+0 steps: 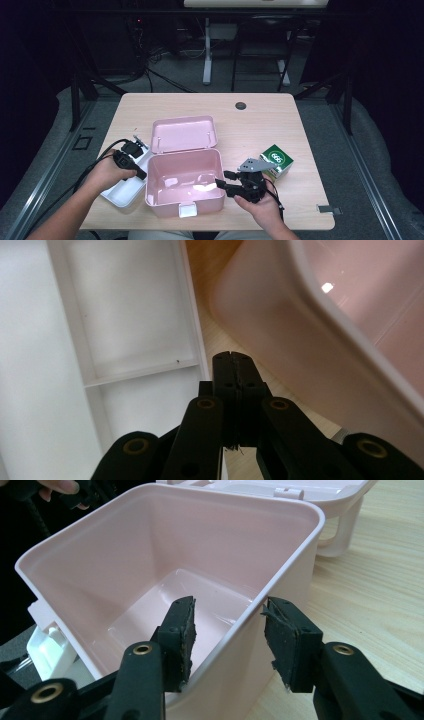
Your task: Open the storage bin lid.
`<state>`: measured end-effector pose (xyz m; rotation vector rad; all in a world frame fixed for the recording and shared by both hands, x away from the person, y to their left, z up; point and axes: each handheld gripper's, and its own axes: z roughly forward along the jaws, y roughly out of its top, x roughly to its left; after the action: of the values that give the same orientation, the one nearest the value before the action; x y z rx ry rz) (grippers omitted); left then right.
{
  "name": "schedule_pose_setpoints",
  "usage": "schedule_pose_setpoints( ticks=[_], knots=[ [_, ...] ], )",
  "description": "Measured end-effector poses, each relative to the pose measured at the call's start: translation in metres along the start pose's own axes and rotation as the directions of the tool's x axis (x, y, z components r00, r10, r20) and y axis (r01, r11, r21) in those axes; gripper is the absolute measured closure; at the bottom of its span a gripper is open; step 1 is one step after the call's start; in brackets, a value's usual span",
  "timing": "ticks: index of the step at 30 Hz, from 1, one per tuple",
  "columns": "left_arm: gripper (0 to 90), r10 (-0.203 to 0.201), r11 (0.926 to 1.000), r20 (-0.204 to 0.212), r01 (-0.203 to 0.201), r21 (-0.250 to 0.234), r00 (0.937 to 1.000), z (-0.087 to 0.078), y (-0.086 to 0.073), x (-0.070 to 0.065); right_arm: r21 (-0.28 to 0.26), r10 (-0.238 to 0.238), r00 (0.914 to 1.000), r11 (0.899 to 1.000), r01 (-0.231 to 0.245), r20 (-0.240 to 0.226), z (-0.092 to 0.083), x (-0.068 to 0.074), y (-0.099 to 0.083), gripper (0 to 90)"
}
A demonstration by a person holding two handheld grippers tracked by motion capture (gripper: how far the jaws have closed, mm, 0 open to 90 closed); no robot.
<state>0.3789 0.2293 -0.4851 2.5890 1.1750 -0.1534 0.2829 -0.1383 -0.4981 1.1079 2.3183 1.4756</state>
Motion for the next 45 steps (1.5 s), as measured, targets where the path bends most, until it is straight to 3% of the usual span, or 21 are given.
schedule_pose_setpoints(
  ticks=[4,7,16,28,31,34,38,42,45],
  knots=[
    [90.0,0.02,0.9998,0.013,-0.02,-0.007,0.9997,-0.002,0.005,-0.004,0.005,-0.002,1.0,1.0,0.002,-0.003,0.002,0.002,0.0,54.0],
    [90.0,0.035,0.9994,-0.014,-0.035,0.005,0.9993,-0.003,0.008,-0.007,0.005,-0.003,1.0,1.0,0.003,-0.003,0.002,0.001,0.0,54.1],
    [90.0,0.012,0.9999,-0.011,-0.012,-0.01,0.9999,-0.001,0.018,-0.004,-0.007,-0.002,0.9999,1.0,0.002,0.016,0.002,0.0,0.001,53.4],
    [90.0,0.034,0.998,-0.025,-0.036,-0.052,0.9991,0.005,0.042,-0.007,-0.017,0.006,0.9981,1.0,-0.005,0.062,-0.008,-0.01,0.001,53.4],
    [90.0,0.026,0.9983,-0.008,-0.027,-0.052,0.9996,0.009,0.044,-0.01,-0.012,0.003,0.997,1.0,-0.002,0.077,-0.011,-0.013,0.0,53.7],
    [90.0,0.043,0.9974,-0.002,-0.043,-0.059,0.9991,0.011,0.044,-0.011,-0.013,0.009,0.9971,1.0,-0.008,0.076,-0.014,-0.015,-0.001,53.7],
    [90.0,0.059,0.9957,-0.017,-0.06,-0.07,0.9981,0.011,0.042,-0.014,-0.011,0.015,0.9972,1.0,-0.014,0.073,-0.017,-0.016,-0.002,53.9],
    [87.4,0.059,0.996,-0.003,-0.059,-0.068,0.9983,0.008,0.038,-0.016,-0.015,0.014,0.9981,1.0,-0.013,0.06,-0.02,-0.017,0.001,53.9],
    [85.6,0.071,0.9937,-0.027,-0.073,-0.085,0.9971,0.003,0.034,-0.017,-0.011,0.003,0.9987,1.0,-0.003,0.052,-0.023,-0.017,0.006,53.1]
  ],
)
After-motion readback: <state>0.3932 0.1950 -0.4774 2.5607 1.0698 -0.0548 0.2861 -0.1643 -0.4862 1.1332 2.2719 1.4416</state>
